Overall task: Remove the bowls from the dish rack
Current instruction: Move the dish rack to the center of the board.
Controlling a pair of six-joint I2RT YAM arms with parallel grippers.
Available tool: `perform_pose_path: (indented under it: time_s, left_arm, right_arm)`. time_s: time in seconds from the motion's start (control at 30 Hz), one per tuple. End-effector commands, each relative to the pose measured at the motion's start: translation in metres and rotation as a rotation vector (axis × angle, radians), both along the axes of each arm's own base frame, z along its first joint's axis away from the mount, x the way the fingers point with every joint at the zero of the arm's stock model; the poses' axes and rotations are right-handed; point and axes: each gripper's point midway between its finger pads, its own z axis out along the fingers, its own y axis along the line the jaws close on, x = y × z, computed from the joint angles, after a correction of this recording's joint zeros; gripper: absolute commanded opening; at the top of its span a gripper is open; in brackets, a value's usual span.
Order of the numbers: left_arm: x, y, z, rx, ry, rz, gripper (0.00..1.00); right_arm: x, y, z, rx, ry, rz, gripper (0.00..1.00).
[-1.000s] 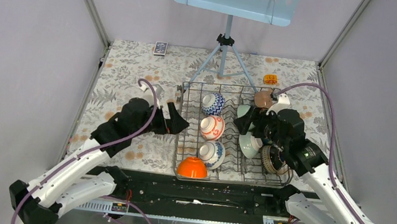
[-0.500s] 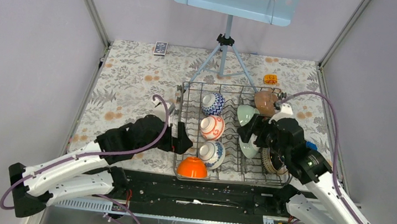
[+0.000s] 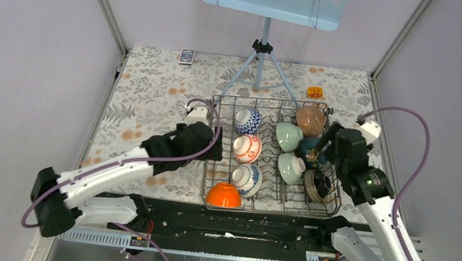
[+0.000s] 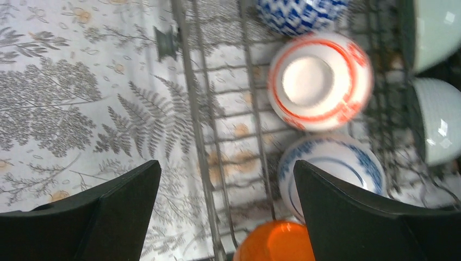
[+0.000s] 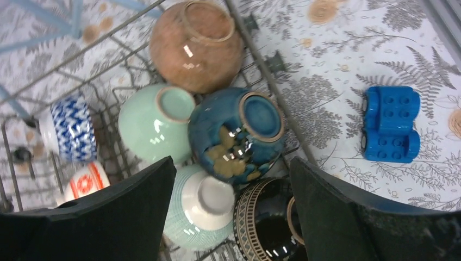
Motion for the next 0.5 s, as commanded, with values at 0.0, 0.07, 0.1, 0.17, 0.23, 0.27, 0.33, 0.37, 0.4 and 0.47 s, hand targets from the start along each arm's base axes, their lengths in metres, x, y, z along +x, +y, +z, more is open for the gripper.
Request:
perform_pose_path:
  time_s: [0.0,0.07,0.1,0.17,0.23,0.27,0.33,0.37,0.4,0.47]
  left_arm:
    - [0.035,0.009,-0.006,0.023,0.009,0.099,0.96]
    - [0.045,0.018,-0.017,0.014,0.035,0.130,0.93]
    - [0.049,0.023,-0.023,0.001,0.052,0.146,0.91]
    - [0.056,0.028,-0.031,-0.034,0.087,0.160,0.87]
    - [0.061,0.025,-0.033,-0.076,0.094,0.158,0.86]
    - [0.063,0.023,-0.032,-0.086,0.091,0.151,0.86]
    - [0.065,0.019,-0.032,-0.097,0.089,0.135,0.85]
    - [0.066,0.017,-0.033,-0.097,0.090,0.128,0.85]
    - [0.067,0.016,-0.035,-0.095,0.093,0.126,0.85]
    - [0.068,0.012,-0.041,-0.097,0.108,0.115,0.85]
  right_arm:
    - [0.009,-0.022,-0.003,0.060,-0.009,-0.077,0.83]
    - [0.012,-0.036,-0.013,0.084,0.006,-0.130,0.81]
    - [0.013,-0.040,-0.018,0.089,0.011,-0.154,0.80]
    - [0.016,-0.047,-0.029,0.096,0.028,-0.195,0.79]
    - [0.019,-0.051,-0.038,0.120,0.034,-0.224,0.79]
    - [0.021,-0.052,-0.043,0.133,0.038,-0.234,0.79]
    - [0.022,-0.054,-0.054,0.155,0.059,-0.258,0.80]
    - [0.022,-0.055,-0.058,0.170,0.067,-0.264,0.80]
    - [0.023,-0.055,-0.064,0.187,0.076,-0.269,0.80]
    - [0.024,-0.051,-0.072,0.220,0.091,-0.269,0.80]
